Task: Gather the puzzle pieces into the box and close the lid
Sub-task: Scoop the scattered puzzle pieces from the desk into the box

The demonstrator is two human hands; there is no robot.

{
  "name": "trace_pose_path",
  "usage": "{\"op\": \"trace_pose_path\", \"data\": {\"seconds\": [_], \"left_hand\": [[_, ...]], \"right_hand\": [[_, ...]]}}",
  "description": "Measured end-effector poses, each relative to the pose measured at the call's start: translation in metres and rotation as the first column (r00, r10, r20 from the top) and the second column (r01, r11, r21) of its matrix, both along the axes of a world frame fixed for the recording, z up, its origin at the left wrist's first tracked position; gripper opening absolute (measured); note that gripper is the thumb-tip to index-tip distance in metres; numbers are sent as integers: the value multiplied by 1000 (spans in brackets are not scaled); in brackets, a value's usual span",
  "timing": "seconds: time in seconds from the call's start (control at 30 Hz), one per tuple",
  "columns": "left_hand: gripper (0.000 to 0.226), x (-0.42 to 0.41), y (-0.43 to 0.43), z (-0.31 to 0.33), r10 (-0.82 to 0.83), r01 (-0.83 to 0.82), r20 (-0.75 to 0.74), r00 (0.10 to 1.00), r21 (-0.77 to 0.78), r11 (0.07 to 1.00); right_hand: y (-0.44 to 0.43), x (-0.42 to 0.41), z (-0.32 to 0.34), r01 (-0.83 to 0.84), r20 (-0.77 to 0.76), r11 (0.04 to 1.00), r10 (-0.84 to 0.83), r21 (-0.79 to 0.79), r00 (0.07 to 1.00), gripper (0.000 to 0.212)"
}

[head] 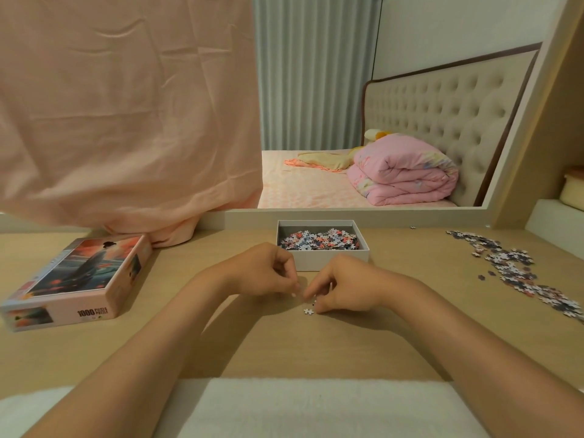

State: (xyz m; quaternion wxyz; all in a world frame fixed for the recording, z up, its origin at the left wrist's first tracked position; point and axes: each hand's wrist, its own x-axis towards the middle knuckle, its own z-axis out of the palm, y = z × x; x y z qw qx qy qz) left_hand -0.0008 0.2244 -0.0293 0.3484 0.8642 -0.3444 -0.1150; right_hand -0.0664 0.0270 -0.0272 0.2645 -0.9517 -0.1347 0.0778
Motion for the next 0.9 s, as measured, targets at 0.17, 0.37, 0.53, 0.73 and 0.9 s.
{"op": "trace_pose_path", "data": {"seconds": [0.17,0.37,0.53,0.73,0.9], "left_hand": [[9,6,4,-3,29,-29,11,1000,-38,999],[14,11,-3,1,108,-98,122,987,-90,991],[9,24,-16,9,267,-208,287,920,-220,953],[21,44,-50,-6,281,-249,456,844,-131,960],[36,53,-59,-23,182,-232,516,837,33,972]], "right_hand": [[8,-3,0,-40,-3,998,39,-51,999,20],[7,-3,2,-42,-2,999,42,-34,999,8],[-13,16,16,227,233,932,-295,281,927,9],[-39,44,5,482,451,873,-458,69,766,16],[-52,54,-13,411,488,905,-311,-110,815,32]]}}
